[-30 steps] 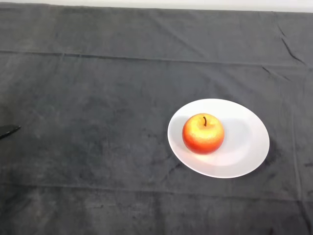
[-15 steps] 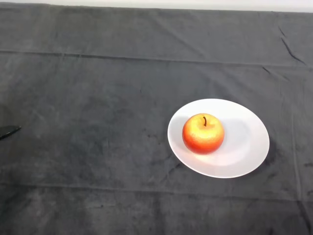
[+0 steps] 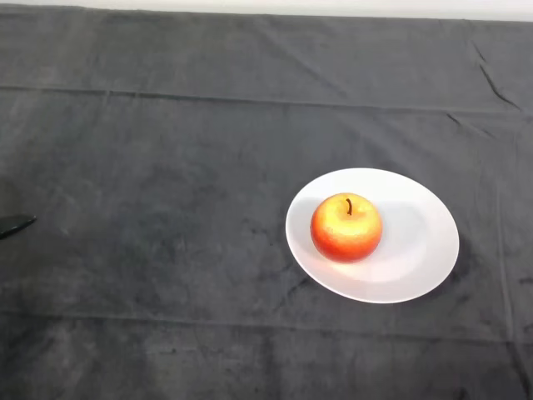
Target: Move the apple to the plate
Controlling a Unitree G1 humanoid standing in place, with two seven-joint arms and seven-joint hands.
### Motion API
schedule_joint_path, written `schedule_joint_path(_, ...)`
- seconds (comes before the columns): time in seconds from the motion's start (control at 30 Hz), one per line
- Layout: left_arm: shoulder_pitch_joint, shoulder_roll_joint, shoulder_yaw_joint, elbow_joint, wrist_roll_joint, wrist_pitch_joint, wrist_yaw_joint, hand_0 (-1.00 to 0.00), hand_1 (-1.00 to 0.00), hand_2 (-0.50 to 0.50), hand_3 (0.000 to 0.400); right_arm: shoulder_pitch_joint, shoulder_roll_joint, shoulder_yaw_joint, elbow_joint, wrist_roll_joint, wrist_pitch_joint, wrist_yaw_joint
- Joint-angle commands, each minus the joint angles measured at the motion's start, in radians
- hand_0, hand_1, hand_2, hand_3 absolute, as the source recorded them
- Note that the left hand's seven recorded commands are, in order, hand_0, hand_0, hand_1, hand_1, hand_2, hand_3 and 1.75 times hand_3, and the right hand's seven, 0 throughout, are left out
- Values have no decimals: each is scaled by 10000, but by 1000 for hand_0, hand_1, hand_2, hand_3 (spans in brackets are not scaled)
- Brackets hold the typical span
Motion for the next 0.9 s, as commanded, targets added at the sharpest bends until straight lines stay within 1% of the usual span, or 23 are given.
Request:
schedule_joint_path(0.03,59,-169,556,-249,111,141,-110,0,0,0,0,73,-32,-27,-278,104,-30,5)
schedule_joint_path(0.9,-22,-438,1040,-178,410,173,-462,0,0,0,0,79,-24,-20,-299,99,-25,-13)
